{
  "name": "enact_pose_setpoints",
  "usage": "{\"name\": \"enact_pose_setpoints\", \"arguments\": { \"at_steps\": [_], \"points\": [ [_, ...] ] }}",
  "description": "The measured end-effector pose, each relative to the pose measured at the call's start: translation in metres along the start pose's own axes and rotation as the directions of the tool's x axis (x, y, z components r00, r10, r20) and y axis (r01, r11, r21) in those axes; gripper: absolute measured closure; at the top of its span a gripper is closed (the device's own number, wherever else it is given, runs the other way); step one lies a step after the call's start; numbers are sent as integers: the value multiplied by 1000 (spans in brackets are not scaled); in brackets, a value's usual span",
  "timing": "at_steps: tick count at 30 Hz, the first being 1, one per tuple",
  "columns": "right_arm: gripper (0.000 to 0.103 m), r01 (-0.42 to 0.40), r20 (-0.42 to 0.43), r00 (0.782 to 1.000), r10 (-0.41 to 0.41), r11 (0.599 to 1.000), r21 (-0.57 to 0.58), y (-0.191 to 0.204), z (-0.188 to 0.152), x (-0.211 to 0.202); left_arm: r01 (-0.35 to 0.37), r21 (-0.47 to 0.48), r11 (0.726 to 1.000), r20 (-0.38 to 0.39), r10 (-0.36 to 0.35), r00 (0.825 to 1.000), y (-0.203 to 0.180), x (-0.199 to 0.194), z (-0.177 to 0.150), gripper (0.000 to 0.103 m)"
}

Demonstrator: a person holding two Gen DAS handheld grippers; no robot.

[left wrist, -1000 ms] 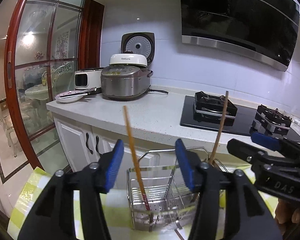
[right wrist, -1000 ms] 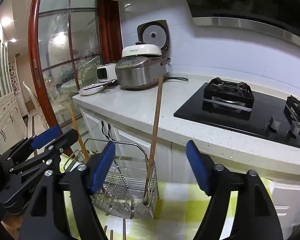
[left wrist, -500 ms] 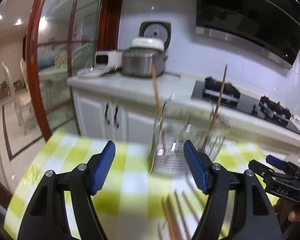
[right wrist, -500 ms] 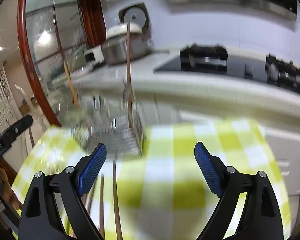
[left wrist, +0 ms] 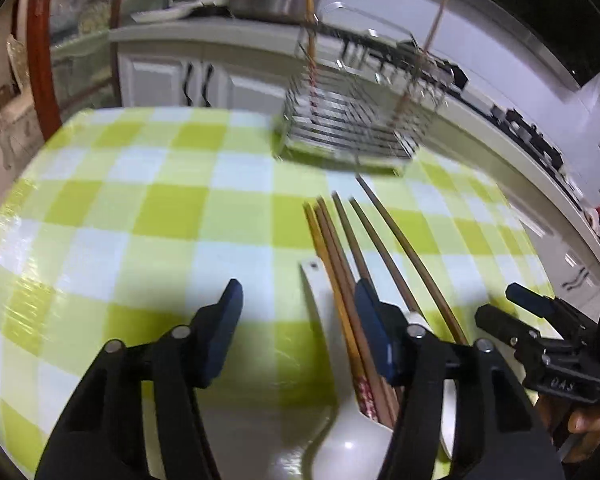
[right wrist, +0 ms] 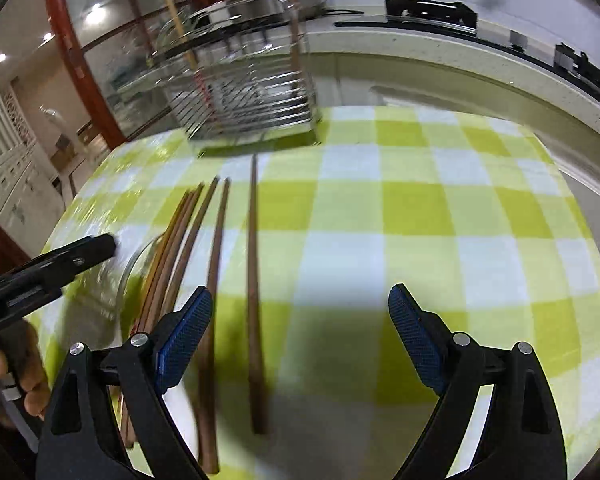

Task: Organize utensils
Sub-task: 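Lower both tools back to the table and close on utensils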

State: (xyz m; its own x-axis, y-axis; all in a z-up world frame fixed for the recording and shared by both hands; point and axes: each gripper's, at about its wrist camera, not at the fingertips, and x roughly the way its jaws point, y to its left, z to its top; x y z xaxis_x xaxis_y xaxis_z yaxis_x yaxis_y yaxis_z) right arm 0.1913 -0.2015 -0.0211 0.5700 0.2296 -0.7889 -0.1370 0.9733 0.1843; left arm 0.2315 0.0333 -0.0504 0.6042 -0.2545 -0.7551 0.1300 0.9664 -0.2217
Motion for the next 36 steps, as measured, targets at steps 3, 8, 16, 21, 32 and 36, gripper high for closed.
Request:
{"name": "enact_pose_setpoints", "arguments": {
  "at_steps": [3, 8, 16, 21, 32, 36],
  "points": [
    [19, -2, -5, 1000, 2, 1000, -21, 6, -3, -4, 28, -8, 1000, -43, -28, 999, -6, 11, 2, 59],
    [19, -8, -15, 1000, 7, 999, -40, 11, -1, -7, 35, -16, 999, -101, -36, 994, -9, 31, 7, 70],
    [19, -33, -39, 999, 30, 996, -80, 24, -6, -6, 36, 20, 999, -118, -34, 992, -16, 40, 15, 86],
    [19, -49, -58, 997, 43, 992, -118, 41, -10, -3, 32, 15, 999, -100, -30, 995, -13, 34, 14, 90],
    [40, -15, -83, 997, 1, 986, -164, 67, -5, 10, 32, -2, 999, -69, -32, 997, 2, 18, 10, 90],
    [48, -5, -105, 994, -12, 986, -165, 70, -5, 18, 36, -8, 999, -66, -37, 997, 6, 17, 8, 90]
  ]
}}
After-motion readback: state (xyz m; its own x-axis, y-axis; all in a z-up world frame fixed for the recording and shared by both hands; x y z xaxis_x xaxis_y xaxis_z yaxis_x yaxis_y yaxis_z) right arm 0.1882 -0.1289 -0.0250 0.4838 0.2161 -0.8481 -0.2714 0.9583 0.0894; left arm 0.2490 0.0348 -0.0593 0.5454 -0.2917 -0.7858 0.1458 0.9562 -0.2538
